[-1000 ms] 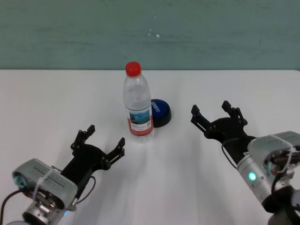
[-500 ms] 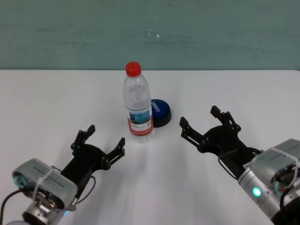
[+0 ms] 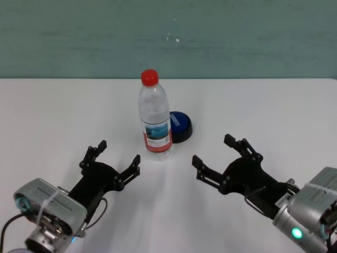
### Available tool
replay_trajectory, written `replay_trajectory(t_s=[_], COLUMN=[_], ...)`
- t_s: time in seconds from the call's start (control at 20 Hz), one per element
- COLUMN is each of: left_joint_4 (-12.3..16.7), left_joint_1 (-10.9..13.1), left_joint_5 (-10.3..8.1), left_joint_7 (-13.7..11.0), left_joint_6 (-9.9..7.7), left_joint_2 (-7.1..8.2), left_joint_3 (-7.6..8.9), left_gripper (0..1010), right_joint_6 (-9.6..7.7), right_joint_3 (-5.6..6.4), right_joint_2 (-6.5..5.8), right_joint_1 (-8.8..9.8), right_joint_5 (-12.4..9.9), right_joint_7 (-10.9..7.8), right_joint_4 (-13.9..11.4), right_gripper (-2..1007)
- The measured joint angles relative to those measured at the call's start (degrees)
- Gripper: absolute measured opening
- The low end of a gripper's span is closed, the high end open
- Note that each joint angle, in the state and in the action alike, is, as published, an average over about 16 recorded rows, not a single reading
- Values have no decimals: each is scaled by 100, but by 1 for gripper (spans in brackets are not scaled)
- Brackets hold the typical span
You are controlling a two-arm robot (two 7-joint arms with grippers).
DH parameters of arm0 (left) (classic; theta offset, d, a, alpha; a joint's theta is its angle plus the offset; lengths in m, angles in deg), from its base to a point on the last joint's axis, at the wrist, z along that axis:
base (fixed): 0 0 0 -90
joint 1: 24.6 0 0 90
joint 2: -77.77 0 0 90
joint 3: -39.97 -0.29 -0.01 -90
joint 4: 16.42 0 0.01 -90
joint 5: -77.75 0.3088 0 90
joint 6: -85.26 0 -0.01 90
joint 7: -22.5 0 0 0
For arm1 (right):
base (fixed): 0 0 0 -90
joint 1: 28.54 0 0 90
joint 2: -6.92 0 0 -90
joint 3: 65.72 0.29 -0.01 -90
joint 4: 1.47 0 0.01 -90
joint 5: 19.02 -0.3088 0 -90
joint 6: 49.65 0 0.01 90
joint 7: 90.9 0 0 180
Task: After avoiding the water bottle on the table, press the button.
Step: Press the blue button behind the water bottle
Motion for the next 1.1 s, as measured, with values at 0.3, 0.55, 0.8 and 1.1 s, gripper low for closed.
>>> replay_trajectory(t_s=[0.3,0.55,0.8,1.1], left_joint_4=[0,0,0,0], left_joint_1=[0,0,0,0], left_joint_5=[0,0,0,0], left_joint_7=[0,0,0,0], left_joint_6=[0,0,0,0], left_joint_2=[0,0,0,0], left_joint_3=[0,0,0,0], left_gripper=[1000,1000,1000,1000], right_joint_6=[54,95,113,125], right_joint_3=[-6,-7,-13,-24], right_joint_2=[-277,-426,-520,-578], right_joint_1=[82,138,174,181], right_joint_5=[-80,-58,20,123], right_joint_7=[-129,-140,-128,-137], right_joint_4=[10,69,148,233], right_gripper=[1004,1004,1004,1004])
